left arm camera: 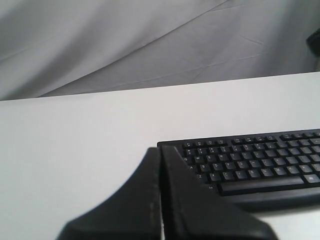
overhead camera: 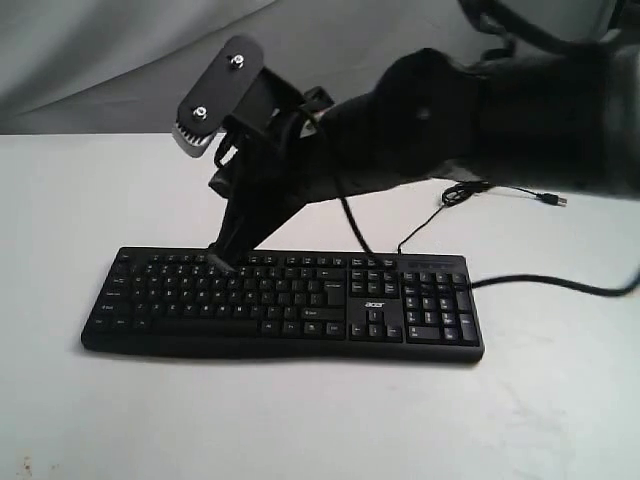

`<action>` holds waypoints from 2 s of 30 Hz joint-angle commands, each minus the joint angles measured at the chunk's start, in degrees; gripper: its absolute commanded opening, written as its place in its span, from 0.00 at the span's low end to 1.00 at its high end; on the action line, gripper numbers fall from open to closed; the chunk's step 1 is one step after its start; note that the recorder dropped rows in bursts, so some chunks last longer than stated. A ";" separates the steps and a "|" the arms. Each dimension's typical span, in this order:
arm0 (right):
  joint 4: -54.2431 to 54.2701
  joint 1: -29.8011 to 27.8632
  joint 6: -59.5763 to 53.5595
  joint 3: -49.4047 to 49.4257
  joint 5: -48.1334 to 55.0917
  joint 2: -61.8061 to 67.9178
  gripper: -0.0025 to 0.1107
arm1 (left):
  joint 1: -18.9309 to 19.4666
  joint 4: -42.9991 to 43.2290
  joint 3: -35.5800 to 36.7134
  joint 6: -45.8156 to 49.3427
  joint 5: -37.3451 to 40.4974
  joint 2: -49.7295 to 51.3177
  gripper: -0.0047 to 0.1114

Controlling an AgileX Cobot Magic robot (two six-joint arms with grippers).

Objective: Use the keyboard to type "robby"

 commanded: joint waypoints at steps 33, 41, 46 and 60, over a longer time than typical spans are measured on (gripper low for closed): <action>21.37 7.97 1.60 32.38 -23.36 -55.72 0.02 | -0.36 0.27 0.25 -0.16 -0.31 -0.20 0.04; 21.73 6.93 0.56 35.57 -26.62 -55.59 0.02 | -0.36 0.27 0.25 -0.16 -0.31 -0.20 0.04; 28.05 -5.90 1.37 41.93 -23.41 -58.26 0.02 | -0.36 0.27 0.25 -0.16 -0.31 -0.20 0.04; 26.25 -34.41 1.78 64.03 -23.36 -78.27 0.02 | -0.36 0.27 0.25 -0.16 -0.31 -0.20 0.04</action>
